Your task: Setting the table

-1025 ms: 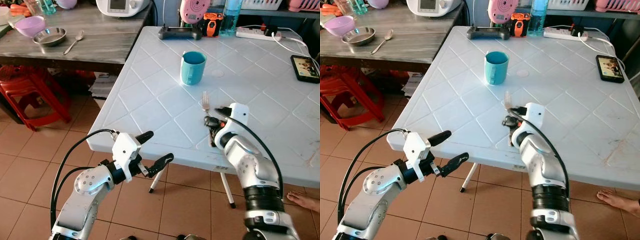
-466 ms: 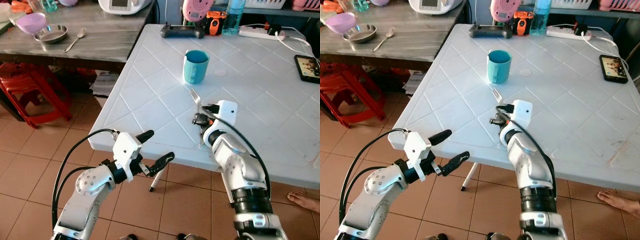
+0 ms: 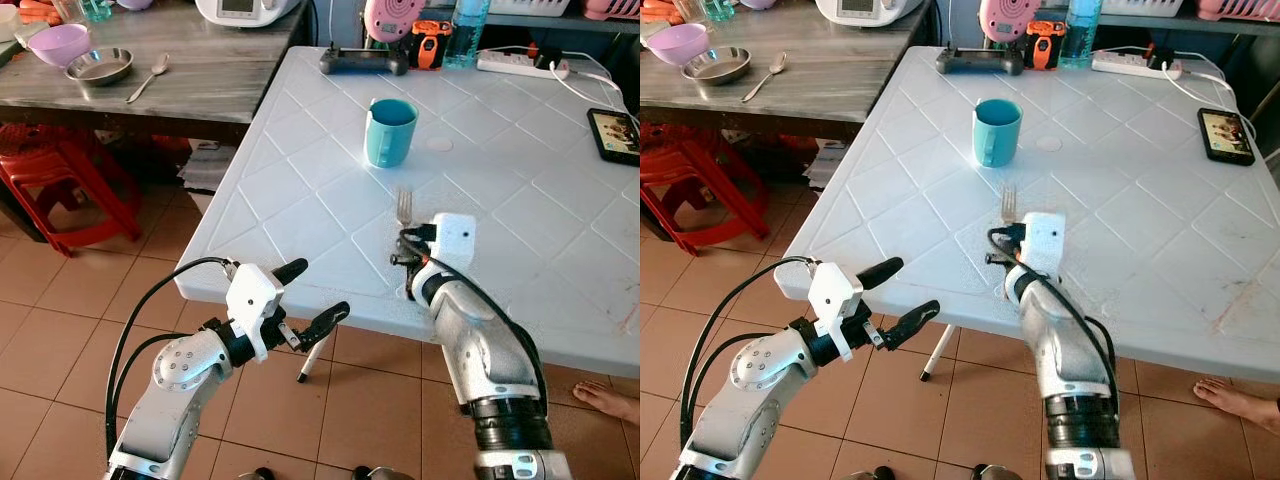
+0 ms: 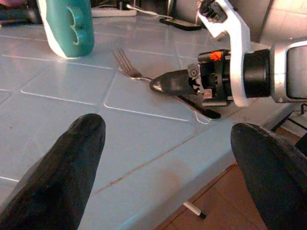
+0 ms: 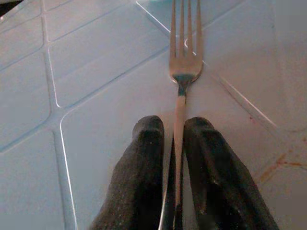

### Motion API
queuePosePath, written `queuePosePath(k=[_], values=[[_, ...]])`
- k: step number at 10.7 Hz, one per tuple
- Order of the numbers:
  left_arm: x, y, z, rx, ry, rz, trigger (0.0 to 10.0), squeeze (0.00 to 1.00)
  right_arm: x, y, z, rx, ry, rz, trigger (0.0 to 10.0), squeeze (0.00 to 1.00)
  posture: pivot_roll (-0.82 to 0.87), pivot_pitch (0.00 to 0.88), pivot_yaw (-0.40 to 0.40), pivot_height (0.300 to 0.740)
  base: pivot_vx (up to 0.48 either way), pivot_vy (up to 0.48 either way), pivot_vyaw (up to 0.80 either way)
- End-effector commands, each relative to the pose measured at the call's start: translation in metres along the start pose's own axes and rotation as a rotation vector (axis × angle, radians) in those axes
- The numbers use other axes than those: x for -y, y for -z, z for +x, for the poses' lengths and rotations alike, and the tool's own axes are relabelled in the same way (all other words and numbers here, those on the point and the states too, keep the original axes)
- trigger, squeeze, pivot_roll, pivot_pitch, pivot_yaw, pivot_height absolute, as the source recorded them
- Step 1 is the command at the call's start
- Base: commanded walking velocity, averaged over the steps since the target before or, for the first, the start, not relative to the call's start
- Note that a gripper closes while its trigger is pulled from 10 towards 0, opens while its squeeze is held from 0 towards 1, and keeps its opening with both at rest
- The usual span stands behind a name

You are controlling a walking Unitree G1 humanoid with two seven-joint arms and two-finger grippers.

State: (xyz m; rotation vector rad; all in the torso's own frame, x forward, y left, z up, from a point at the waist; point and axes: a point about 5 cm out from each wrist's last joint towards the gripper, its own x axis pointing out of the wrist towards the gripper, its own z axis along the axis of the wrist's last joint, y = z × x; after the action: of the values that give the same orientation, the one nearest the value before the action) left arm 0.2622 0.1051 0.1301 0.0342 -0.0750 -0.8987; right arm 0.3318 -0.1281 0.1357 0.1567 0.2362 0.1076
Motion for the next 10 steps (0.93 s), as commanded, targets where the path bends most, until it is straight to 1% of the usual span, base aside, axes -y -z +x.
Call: queuePosePath(k=[1, 3, 5, 6, 8, 10], values=[[-0.001, 0.000, 0.000, -0.007, -0.005, 0.019, 10.0, 0.00, 0.001, 0.008, -0.003, -0.030, 0.014, -0.002, 10.0, 1.00, -0.04, 0.167, 0.017, 0.740, 0.000, 0.000, 0.00], [-0.001, 0.000, 0.000, -0.007, -0.005, 0.020, 10.0, 0.00, 0.005, 0.011, -0.007, -0.043, 0.026, -0.005, 10.0, 1.00, -0.04, 0.163, 0.018, 0.740, 0.000, 0.000, 0.00], [-0.002, 0.001, 0.000, -0.011, -0.004, 0.021, 10.0, 0.00, 0.005, -0.003, -0.007, -0.018, -0.007, -0.023, 10.0, 1.00, -0.04, 0.162, 0.019, 0.740, 0.000, 0.000, 0.00], [-0.002, 0.001, 0.000, -0.013, -0.007, 0.015, 10.0, 0.00, 0.008, -0.014, -0.005, 0.003, -0.020, -0.055, 10.0, 1.00, -0.04, 0.162, 0.019, 0.740, 0.000, 0.000, 0.00], [-0.001, 0.001, -0.001, -0.013, 0.002, 0.005, 10.0, 0.00, 0.020, -0.035, 0.000, 0.024, -0.024, -0.229, 10.0, 1.00, -0.04, 0.165, 0.019, 0.740, 0.000, 0.000, 0.00], [0.001, 0.001, 0.000, -0.013, 0.008, 0.003, 10.0, 0.00, 0.028, -0.040, 0.009, -0.006, -0.029, -0.234, 10.0, 1.00, -0.05, 0.168, 0.020, 0.740, 0.000, 0.000, 0.00]])
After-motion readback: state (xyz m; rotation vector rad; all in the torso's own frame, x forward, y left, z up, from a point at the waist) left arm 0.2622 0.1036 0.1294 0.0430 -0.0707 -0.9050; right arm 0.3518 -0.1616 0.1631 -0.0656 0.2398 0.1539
